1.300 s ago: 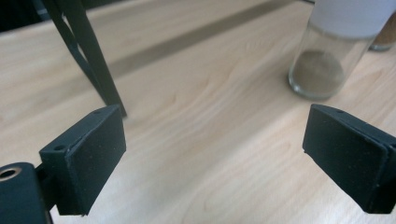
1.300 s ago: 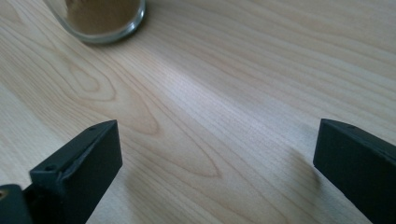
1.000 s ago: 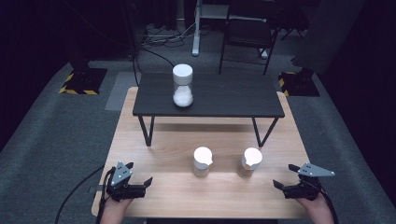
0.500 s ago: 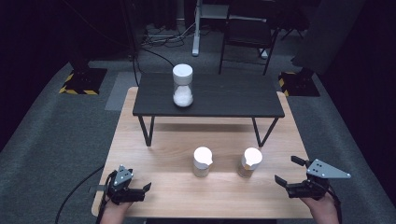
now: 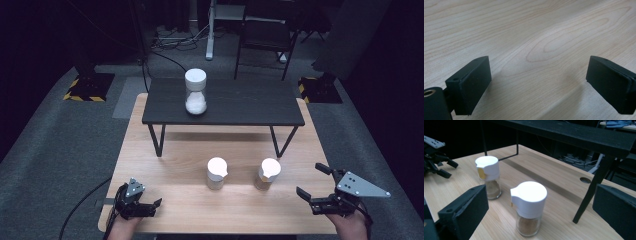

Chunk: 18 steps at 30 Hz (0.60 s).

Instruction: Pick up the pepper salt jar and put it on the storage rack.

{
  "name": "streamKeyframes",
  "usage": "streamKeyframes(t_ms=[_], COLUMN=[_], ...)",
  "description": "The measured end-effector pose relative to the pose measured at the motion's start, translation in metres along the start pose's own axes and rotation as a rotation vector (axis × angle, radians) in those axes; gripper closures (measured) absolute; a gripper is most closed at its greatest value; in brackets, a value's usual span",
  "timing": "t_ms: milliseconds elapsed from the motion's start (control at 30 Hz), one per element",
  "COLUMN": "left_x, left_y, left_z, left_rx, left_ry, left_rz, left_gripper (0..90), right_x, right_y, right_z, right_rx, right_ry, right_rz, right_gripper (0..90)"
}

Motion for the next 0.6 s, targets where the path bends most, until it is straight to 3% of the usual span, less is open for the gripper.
streamKeyframes(t_ms=[267,600], left_x=[0.002,0.001], left_y=[0.001,0.0], left_z=[0.005,0.003], left_rx=[0.045,0.056], left_ry=[0.034,0.022], left_rz=[-0.002,-0.004], left_gripper=[6.6,5.6], right_x=[0.0,-0.001], right_y=[0.004,0.014], right_z=[-0.004,-0.005], right_rx=[-0.012,-0.019], right_ry=[-0.006,0.028], right_rz=[0.003,0.049], right_gripper=[0.0,0.0])
Point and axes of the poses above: each handheld gripper's, and its own axes: x roughly forward along the jaws, y roughly out of its top, z roughly to its right, the point moved 4 cm from there along x, roughly forward along the jaws, and after that the axes turned 12 degrees about y, right-handed, at the moved point
